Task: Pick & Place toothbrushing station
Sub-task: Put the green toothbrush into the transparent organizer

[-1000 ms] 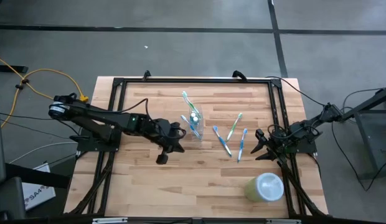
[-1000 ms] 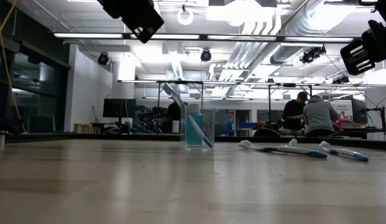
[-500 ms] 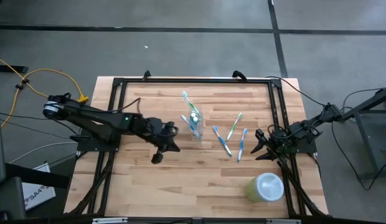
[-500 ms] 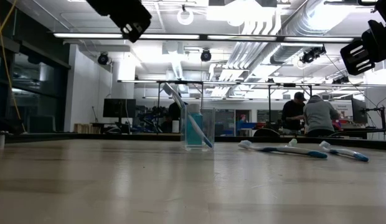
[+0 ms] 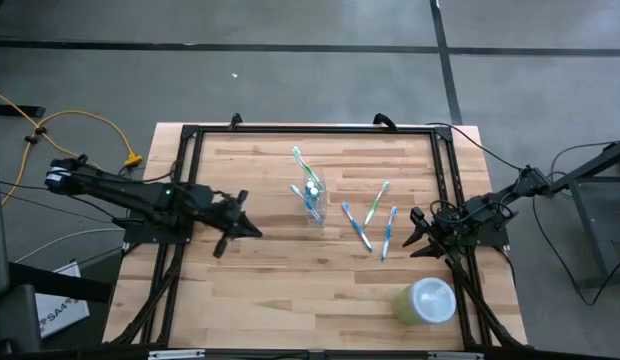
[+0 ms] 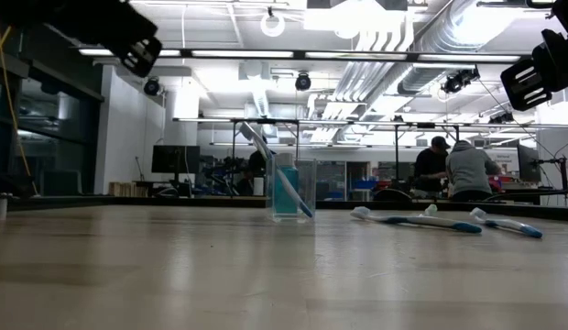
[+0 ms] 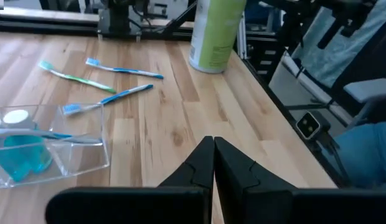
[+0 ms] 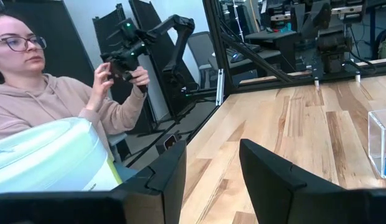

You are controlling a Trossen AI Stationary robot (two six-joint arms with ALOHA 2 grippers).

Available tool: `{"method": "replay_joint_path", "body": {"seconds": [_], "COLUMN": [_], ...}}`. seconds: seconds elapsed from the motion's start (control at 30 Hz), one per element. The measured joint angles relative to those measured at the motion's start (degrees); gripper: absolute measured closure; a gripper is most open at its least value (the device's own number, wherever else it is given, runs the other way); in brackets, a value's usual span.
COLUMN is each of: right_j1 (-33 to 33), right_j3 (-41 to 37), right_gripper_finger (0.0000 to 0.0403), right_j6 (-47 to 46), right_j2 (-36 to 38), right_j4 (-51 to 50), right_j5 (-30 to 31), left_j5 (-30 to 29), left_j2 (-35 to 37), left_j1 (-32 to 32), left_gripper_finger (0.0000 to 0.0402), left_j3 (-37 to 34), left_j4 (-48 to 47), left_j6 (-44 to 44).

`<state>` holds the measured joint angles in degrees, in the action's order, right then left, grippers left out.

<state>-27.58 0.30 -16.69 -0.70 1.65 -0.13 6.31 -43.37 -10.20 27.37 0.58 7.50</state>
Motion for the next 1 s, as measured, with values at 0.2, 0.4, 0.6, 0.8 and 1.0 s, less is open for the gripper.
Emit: {"method": "replay_joint_path", "body": {"seconds": [0.2,0.4,0.6,0.8,1.0], "right_j1": [0.0,0.0,0.0,0.0,0.0], "right_j3": [0.0,0.0,0.0,0.0,0.0], "right_gripper_finger": [0.0261,0.0261,0.0261,0.0261,0.0261], "right_j6": [0.0,0.0,0.0,0.0,0.0], "right_j2": [0.0,0.0,0.0,0.0,0.0], "right_j4": [0.0,-0.1,-0.1,-0.1,-0.1], "right_j5": [0.0,0.0,0.0,0.0,0.0], "left_j5": [0.0,0.0,0.0,0.2,0.2], "left_j2": [9.2,17.3,22.1,27.3,31.5], "left_j1": [0.0,-0.1,-0.1,-0.1,-0.1], "left_gripper_finger": [0.0396,0.0396,0.0396,0.0396,0.0396], "left_j3": [-6.8,-15.2,-20.2,-23.2,-25.3], "left_j4": [1.7,8.5,10.9,11.1,11.1], "left_j6": [-0.9,-0.3,-0.3,-0.2,-0.2]}}
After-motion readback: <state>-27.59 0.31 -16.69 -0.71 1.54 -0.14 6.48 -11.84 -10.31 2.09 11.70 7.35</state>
